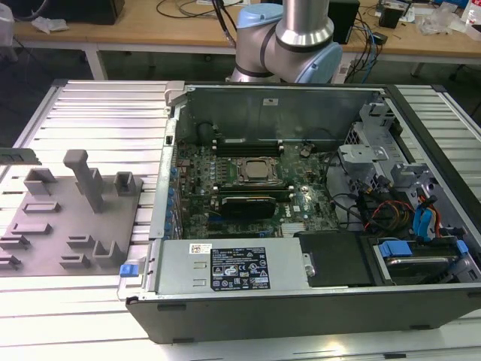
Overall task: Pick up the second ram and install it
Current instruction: 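Pick up the second ram and move it above second insertion slot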
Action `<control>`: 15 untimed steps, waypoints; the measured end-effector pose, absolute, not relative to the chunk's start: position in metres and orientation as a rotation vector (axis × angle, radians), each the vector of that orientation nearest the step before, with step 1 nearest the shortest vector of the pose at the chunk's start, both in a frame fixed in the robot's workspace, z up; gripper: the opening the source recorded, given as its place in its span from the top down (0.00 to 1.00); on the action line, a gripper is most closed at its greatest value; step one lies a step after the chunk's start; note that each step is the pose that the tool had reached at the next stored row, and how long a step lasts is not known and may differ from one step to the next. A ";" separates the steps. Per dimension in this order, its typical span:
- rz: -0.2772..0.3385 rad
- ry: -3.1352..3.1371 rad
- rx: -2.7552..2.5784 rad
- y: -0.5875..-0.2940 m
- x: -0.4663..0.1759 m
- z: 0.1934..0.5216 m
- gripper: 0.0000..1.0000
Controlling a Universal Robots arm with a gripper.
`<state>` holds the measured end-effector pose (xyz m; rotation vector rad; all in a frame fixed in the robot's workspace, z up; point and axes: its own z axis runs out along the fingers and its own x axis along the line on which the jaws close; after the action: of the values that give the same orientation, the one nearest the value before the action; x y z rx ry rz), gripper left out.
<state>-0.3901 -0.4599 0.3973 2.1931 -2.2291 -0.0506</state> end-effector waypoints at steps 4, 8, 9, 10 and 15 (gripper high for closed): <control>-0.053 -2.201 2.218 -0.457 -0.390 0.405 0.87; -0.054 -2.201 2.219 -0.457 -0.390 0.417 0.87; -0.054 -2.201 2.219 -0.457 -0.390 0.417 0.87; -0.054 -2.201 2.219 -0.457 -0.390 0.417 0.87; -0.053 -2.200 2.219 -0.457 -0.375 0.417 0.87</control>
<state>-0.3752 -0.4566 0.4172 2.2186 -2.2004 -0.0526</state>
